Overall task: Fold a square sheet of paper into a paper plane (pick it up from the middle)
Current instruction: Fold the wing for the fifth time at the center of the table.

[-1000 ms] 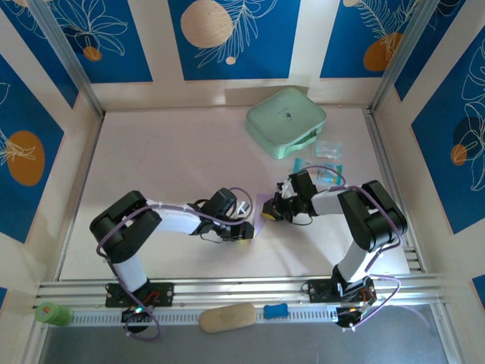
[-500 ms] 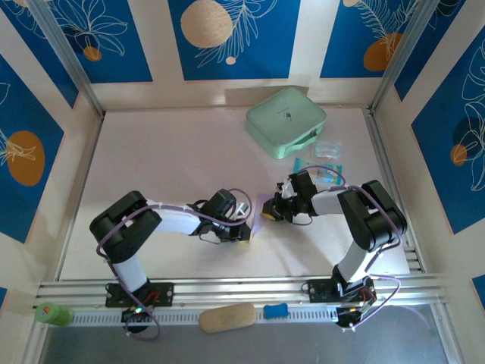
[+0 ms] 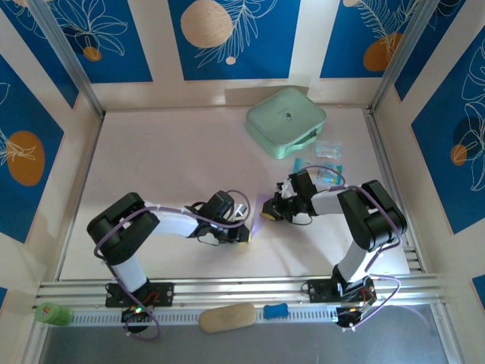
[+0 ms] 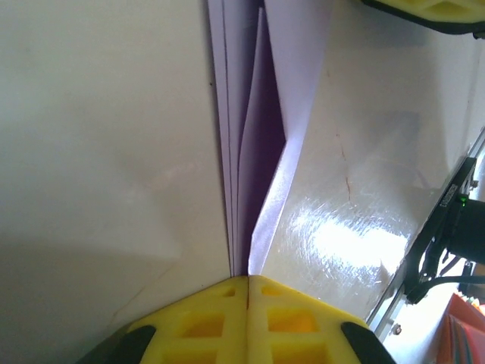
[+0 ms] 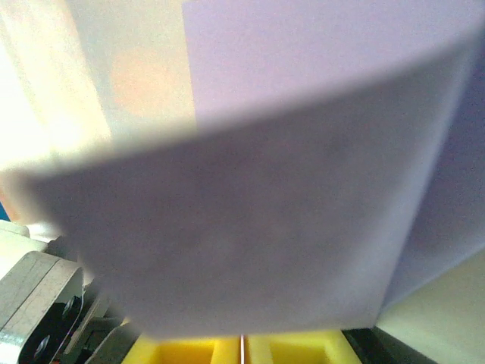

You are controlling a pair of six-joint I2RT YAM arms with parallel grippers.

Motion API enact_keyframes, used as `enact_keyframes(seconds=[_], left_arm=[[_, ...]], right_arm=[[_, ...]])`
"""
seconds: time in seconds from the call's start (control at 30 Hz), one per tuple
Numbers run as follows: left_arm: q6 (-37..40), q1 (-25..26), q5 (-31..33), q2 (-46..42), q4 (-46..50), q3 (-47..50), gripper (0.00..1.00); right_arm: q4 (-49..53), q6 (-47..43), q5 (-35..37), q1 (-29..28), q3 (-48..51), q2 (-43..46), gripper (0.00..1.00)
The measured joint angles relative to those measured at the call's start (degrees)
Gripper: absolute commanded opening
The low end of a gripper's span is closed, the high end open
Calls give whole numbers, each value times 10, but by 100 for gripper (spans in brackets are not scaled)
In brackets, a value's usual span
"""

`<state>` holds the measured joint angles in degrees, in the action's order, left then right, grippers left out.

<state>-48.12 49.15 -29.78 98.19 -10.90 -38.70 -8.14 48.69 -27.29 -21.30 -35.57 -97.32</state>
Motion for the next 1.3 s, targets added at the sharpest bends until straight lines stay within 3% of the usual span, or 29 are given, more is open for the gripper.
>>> enact_keyframes(seconds=[0.1, 0.2, 0.27, 0.43, 0.7, 0.9, 1.13, 1.3], left_arm=[[0, 0, 0, 0, -3, 1, 4], [-3, 0, -3, -1, -6, 2, 14], [-4, 1, -2, -4, -7, 3, 13], [-8, 1, 0, -7, -9, 11, 0], [-14, 1, 1, -12, -22, 22, 0], [-17, 3, 3, -33, -11, 38, 9], [-16, 6, 33, -94, 45, 41, 2], [-7, 6, 39, -96, 58, -11, 0]], right_arm=[[0, 0, 0, 0, 0, 0, 9], [0, 0, 0, 0, 0, 0, 9], [0, 0, 0, 0, 0, 0, 9], [0, 0, 0, 0, 0, 0, 9], [0, 0, -1, 0, -1, -1, 9], [0, 0, -2, 0, -1, -1, 9], [0, 0, -2, 0, -1, -1, 9], [0, 0, -2, 0, -1, -1, 9]])
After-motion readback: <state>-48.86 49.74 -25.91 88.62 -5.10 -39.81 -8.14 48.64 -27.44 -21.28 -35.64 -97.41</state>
